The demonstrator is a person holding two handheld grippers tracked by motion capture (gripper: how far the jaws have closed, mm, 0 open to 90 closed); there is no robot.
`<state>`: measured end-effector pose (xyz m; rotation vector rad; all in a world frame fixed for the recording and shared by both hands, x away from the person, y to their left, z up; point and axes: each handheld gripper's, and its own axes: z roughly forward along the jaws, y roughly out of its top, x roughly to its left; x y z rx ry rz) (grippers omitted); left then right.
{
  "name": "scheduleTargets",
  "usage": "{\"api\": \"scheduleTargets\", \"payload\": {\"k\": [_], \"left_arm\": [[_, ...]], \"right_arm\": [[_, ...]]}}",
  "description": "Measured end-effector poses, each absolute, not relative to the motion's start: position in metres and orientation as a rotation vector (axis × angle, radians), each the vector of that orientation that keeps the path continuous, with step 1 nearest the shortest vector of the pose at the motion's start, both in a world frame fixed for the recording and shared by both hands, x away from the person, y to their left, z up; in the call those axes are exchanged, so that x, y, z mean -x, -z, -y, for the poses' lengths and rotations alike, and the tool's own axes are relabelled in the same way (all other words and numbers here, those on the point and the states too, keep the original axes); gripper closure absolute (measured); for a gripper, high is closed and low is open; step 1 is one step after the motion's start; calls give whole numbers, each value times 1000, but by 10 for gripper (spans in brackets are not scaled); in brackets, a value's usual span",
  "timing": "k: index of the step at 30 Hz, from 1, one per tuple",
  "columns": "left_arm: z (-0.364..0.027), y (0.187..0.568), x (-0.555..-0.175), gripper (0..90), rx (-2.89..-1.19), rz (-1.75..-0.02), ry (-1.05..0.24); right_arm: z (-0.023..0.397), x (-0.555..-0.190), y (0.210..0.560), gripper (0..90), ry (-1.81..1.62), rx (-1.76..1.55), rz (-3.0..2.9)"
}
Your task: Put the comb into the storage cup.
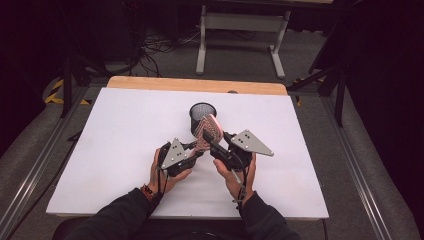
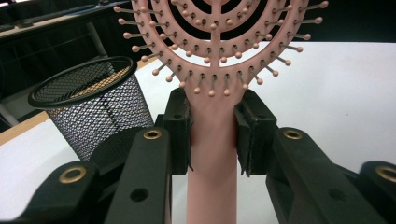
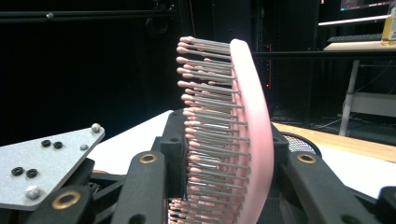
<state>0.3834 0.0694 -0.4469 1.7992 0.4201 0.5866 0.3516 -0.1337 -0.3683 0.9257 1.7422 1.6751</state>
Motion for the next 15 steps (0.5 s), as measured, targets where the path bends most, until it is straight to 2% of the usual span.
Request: {"api": "scheduleTargets", "payload": {"k": [7,10,15], "left_arm": [[-68,448,-383,685,-1801,-414,-599],[-69,447,-384,643,-1797,-419,-606],[-68,447,-384,645,-1800,-405,-604]], "right_arm": [[133,-351,368,636,-1667,-885,-1749],[132,-350,368,637,-1664,-876,-1752],[133,-349,367,637,-1657,-858,-1745]]}}
